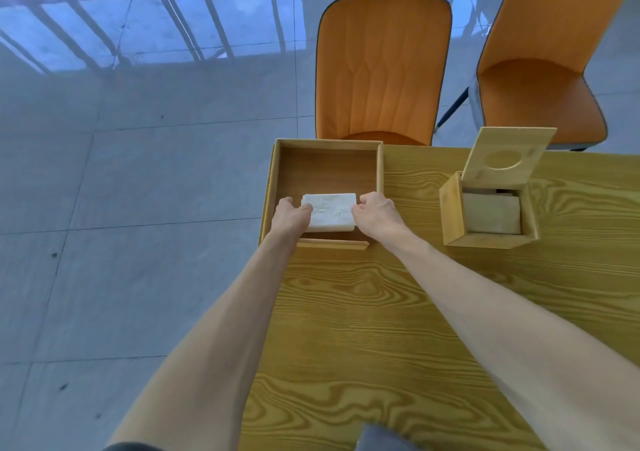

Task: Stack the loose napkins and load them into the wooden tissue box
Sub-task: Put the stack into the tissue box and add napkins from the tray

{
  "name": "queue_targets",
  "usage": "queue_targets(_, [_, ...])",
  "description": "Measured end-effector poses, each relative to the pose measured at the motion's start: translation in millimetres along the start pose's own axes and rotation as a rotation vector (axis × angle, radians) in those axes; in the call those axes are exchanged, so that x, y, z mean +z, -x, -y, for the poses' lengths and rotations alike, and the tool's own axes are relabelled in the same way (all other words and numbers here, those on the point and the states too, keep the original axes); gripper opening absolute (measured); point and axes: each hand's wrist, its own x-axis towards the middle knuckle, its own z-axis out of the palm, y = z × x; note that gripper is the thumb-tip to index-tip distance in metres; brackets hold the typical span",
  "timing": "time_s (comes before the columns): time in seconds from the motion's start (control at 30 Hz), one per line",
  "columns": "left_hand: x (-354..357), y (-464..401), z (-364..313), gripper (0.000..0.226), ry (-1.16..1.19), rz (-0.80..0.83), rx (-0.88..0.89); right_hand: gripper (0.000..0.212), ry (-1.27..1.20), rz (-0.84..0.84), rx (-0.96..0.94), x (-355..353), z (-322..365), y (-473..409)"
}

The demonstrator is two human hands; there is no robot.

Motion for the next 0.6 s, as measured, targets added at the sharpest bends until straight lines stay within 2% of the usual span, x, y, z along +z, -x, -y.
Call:
queue_targets(0.07, [0, -8, -1, 0.057, 0.04, -0.008, -0.03, 0.017, -0.012, 0.005, 0.012, 4, 2, -3])
queue_targets(0.2, [-2, -25, 0, 0.045, 0.057, -0.013, -0.07, 0.032, -0.007, 0.016, 0.005, 13, 6, -6])
queue_targets(0.3, [-3, -33, 2, 0.039, 0.063, -0.029, -0.079, 0.033, -0.038, -0.01, -0.002, 17, 5, -5])
queue_targets(0.47, [-2, -39, 7, 0.056, 0.092, -0.014, -0.098, 0.025, -0.114, -0.006, 0.0, 19, 2, -4])
queue_targets(0.53, [-3, -42, 9, 0.06, 0.09, 0.002, -0.103, 0.043, -0.137, 0.0, 0.026, 18, 0, -5])
queue_targets(0.6, [-4, -45, 12, 0.061, 0.086, 0.016, -0.109, 0.051, -0.173, 0.017, 0.028, 19, -1, -6])
